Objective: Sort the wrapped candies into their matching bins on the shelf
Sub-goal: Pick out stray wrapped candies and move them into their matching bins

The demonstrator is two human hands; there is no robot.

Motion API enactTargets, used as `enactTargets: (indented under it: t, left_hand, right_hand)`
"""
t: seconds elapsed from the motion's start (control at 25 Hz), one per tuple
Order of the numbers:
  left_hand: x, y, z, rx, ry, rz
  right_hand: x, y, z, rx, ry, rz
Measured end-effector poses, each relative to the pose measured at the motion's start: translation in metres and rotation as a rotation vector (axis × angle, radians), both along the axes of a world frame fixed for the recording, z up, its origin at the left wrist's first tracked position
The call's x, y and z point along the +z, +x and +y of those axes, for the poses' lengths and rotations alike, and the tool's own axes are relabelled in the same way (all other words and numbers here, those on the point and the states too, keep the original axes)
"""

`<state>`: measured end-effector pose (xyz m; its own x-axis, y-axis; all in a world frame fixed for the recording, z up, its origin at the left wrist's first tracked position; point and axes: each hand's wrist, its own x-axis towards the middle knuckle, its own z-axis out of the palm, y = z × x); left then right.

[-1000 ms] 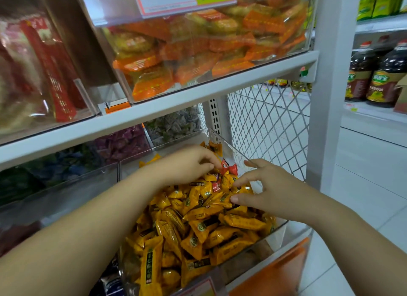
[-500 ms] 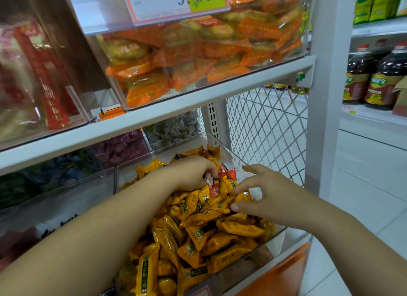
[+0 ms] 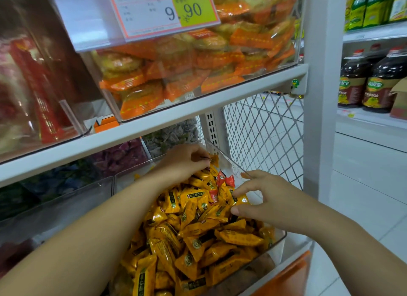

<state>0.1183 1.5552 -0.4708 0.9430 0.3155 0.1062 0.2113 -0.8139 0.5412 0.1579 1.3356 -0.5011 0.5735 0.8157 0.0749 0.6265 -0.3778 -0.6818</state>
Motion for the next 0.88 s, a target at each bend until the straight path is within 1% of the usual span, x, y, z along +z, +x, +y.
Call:
enactTargets:
  t: [0.04, 0.12, 0.2, 0.36, 0.48, 0.52, 0.64, 0.68, 0.88]
  left_hand:
    - [-0.002, 0.003, -0.003, -0.019, 0.020, 0.014]
    - [-0.008, 0.011, -0.008, -0.079, 0.153, 0.085]
    - [-0.015, 0.018, -0.010, -0.146, 0.222, 0.157]
    - [-0.012, 0.019, -0.005, -0.208, 0.216, 0.279]
    - [-0.003, 0.014, -0.004, -0.173, 0.236, 0.391]
    - [-0.003, 0.015, -0.004, -0.158, 0.252, 0.375]
    - [-0.011, 0.025, -0.005, -0.135, 0.345, 0.202]
    - [-0.015, 0.029, -0.005, -0.143, 0.359, 0.175]
    - [-0.032, 0.038, 0.002, -0.217, 0.408, 0.197]
  right_hand:
    - [0.000, 0.001, 0.000, -0.009, 0.005, -0.007]
    - [0.000, 0.002, -0.002, -0.028, 0.015, -0.034]
    - [0.001, 0.004, -0.002, -0.046, 0.033, -0.046]
    - [0.000, 0.007, -0.001, -0.052, 0.046, -0.048]
    - [0.000, 0.007, -0.001, -0.052, 0.048, -0.043]
    - [0.000, 0.007, -0.001, -0.052, 0.046, -0.040]
    - [0.000, 0.006, -0.002, -0.054, 0.050, -0.041]
    - [0.000, 0.006, -0.002, -0.055, 0.054, -0.041]
    - [-0.001, 0.007, -0.002, -0.049, 0.062, -0.038]
